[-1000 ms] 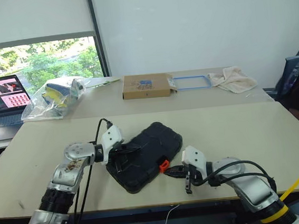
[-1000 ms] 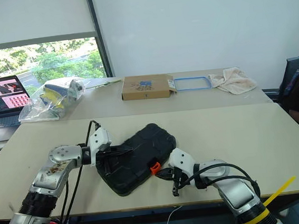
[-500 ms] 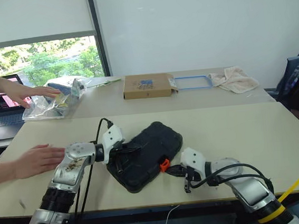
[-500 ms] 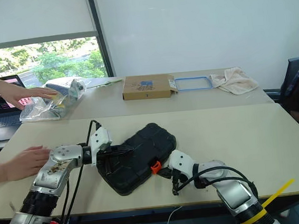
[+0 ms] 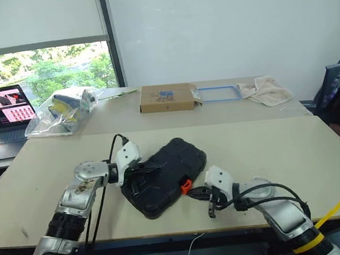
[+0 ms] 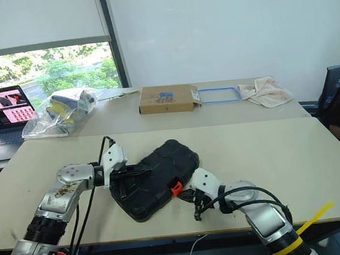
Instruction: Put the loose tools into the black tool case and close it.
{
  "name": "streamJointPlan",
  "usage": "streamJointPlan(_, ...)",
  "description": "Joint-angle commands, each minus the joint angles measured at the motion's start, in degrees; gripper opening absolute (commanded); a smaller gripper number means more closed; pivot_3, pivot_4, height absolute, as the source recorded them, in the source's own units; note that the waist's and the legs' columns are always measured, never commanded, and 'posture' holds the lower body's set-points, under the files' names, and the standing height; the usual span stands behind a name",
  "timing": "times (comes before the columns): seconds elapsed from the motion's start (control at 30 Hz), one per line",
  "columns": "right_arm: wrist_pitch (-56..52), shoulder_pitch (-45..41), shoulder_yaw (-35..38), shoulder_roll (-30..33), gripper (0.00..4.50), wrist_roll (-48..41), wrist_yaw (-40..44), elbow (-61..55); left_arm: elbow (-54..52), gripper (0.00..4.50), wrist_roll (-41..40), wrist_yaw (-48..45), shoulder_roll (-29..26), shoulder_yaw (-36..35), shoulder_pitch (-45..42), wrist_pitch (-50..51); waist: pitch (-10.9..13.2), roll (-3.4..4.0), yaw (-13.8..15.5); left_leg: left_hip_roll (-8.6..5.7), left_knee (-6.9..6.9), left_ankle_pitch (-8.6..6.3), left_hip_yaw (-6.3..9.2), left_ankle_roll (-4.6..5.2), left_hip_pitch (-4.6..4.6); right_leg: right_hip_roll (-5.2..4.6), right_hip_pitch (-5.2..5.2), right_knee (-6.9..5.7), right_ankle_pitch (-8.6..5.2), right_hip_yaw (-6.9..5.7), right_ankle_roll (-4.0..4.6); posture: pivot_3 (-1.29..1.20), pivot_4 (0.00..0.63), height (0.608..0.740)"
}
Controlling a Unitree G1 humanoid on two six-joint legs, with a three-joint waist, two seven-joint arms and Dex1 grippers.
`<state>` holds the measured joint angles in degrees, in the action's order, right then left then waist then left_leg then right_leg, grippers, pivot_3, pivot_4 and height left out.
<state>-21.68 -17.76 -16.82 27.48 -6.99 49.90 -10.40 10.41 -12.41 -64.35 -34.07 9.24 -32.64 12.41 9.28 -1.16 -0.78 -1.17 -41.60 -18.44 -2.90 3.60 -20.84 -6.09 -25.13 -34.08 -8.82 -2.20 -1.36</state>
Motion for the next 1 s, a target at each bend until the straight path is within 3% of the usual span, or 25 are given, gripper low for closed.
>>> streamJointPlan(0.03, 3.01, -2.87, 2.48, -1.93, 0.0, -1.66, -1.42, -3.23, 2.36, 0.07, 2.53, -0.29, 0.54, 2.88, 1.98, 0.59, 0.0, 0.0, -0.03, 0.0, 0.0, 0.0, 0.0, 0.0, 0.0, 0.0, 0.0, 0.0, 0.0, 0.0, 0.0, 0.0, 0.15, 0.74)
streamJointPlan(0.43, 3.18, -0.24, 0.96, -2.19, 0.0, -0.15, -2.37, -1.67, 2.89, 0.07, 2.68, -0.65, 0.39, 2.75, 2.06, 0.13, 0.0, 0.0, 0.0, 0.0, 0.04, 0.0, 0.0, 0.0, 0.0, -0.01, 0.0, 0.01, -0.01, 0.0, 0.0, 0.0, 0.15, 0.74)
streamJointPlan(1.0, 2.72, -5.82, 3.7, -3.43, 0.0, -1.31, -2.2, -2.41, 2.92, 0.07, 4.17, -1.6, 0.32, 4.4, 2.89, -0.01, 0.0, 0.0, -0.2, -0.01, 0.28, 0.03, 0.0, -0.05, 0.0, 0.0, -0.11, 0.03, -0.01, 0.0, 0.04, 0.0, 0.15, 0.74)
